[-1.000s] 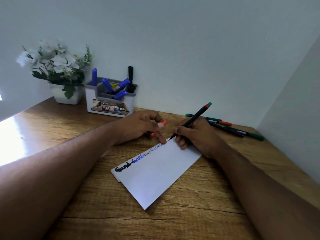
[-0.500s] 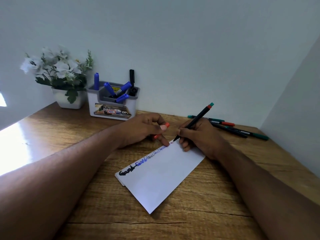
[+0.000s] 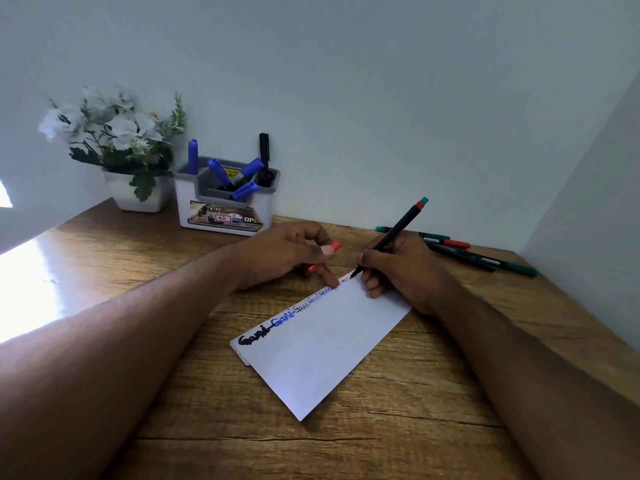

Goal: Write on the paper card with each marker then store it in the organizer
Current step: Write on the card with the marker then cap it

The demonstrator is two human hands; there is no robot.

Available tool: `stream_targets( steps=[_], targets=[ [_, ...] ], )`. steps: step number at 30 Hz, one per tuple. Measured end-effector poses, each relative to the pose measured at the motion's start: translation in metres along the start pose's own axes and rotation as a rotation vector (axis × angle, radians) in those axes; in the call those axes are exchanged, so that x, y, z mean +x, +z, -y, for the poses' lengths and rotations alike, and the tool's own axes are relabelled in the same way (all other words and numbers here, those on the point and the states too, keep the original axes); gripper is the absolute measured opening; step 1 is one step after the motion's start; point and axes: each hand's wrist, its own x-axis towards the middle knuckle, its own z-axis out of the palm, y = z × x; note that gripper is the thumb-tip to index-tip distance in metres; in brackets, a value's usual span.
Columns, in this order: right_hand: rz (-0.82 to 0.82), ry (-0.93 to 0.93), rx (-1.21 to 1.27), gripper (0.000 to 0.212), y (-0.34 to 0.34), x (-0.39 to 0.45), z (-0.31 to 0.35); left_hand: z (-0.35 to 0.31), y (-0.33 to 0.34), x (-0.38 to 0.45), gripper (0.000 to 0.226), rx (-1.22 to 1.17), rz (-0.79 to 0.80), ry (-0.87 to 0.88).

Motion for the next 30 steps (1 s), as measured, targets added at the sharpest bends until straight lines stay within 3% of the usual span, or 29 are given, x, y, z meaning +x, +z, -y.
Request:
stream_targets(
  steps=[8,12,17,30],
  targets=[
    [-0.037,0.001,-0.009,0.014,0.0005,-0.0015,-0.0023,-0.0014,0.0004,-0.0036,0.028,0.063,0.002,0.016],
    [0.032,-0.029,-0.091,0.013,0.0051,-0.0040,-0.0001,-0.0021,-0.0001,-0.0043,0.028,0.071,0.000,0.023],
    [-0.090,-0.029,-0.070,0.015,0.0008,-0.0009,-0.0038,-0.0017,0.0001,-0.0032,0.028,0.059,0.009,0.030],
    [-0.037,-0.037,-0.025,0.015,0.0013,0.0000,-0.0053,0.0006,-0.0003,-0.0015,0.028,0.055,0.021,0.033]
  ],
)
